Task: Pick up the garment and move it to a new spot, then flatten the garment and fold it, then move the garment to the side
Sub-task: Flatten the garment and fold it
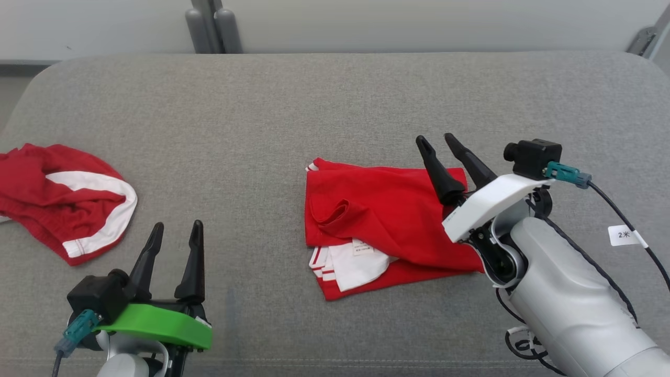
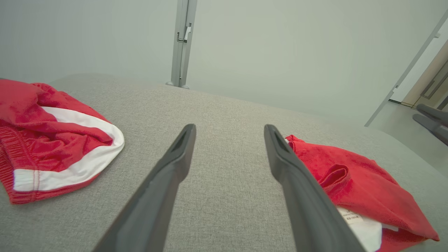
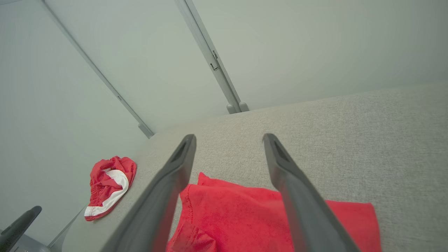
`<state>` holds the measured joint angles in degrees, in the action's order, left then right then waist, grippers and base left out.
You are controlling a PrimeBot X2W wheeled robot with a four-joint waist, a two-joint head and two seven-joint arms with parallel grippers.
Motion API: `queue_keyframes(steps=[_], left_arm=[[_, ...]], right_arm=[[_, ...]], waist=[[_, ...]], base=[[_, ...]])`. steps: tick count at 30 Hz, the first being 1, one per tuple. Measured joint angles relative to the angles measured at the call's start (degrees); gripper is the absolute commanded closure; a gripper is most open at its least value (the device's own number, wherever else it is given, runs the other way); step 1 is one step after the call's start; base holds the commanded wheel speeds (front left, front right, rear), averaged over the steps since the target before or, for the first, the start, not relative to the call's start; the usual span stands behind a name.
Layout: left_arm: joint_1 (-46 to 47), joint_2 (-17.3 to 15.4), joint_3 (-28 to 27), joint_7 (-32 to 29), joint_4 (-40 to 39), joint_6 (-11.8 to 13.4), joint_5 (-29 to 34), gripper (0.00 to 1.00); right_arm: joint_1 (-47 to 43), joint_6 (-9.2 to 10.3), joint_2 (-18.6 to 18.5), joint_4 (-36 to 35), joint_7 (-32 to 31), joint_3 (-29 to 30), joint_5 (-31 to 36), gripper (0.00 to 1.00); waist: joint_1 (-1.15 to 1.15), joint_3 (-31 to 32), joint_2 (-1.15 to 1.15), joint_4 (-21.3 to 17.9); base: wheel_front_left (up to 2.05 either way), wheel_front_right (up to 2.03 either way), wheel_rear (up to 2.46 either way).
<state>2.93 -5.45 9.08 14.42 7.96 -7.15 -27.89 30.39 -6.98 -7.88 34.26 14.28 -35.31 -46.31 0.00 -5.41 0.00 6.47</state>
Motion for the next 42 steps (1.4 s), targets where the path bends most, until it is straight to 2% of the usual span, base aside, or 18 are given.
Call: queue_keyframes(steps=[5,11,18,24,34,42], left_arm=[[0.0,-0.1,2.5,0.0,-0.6,0.0,0.2,0.00],[0.1,-0.7,9.9,0.0,-0.7,0.0,0.5,0.00],[1.3,-1.7,14.3,-0.1,1.7,0.0,0.1,0.00],[3.9,-3.3,19.2,-2.4,4.2,0.0,-0.2,0.00],[10.0,-5.4,21.6,-4.2,8.5,0.0,-0.8,0.00],[13.9,-5.6,23.2,-4.3,11.3,0.0,-2.7,0.00]], right_arm=[[-0.8,0.54,-1.6,-1.2,0.1,1.5,0.9,0.00],[-4.0,1.48,-2.6,-4.6,0.1,5.8,1.2,0.00],[-6.1,2.04,-2.1,-8.5,0.1,8.9,1.9,0.00],[-7.4,2.04,-1.3,-11.0,0.1,9.7,3.6,0.00],[-8.8,2.04,-0.4,-14.2,0.1,11.6,5.2,0.00],[-10.0,2.03,0.2,-15.5,0.1,13.0,6.2,0.00]], waist=[[0.00,0.4,0.00,-2.6],[0.00,0.6,0.00,-5.3],[0.00,0.2,0.00,-8.0],[0.00,-0.4,0.00,-10.3],[0.00,-2.8,0.00,-14.3],[0.00,-4.3,0.00,-16.4]], base=[[0.00,0.00,0.00],[0.00,0.00,0.00],[0.00,0.00,0.00],[0.00,0.00,0.00],[0.00,0.00,0.00],[0.00,0.00,0.00]])
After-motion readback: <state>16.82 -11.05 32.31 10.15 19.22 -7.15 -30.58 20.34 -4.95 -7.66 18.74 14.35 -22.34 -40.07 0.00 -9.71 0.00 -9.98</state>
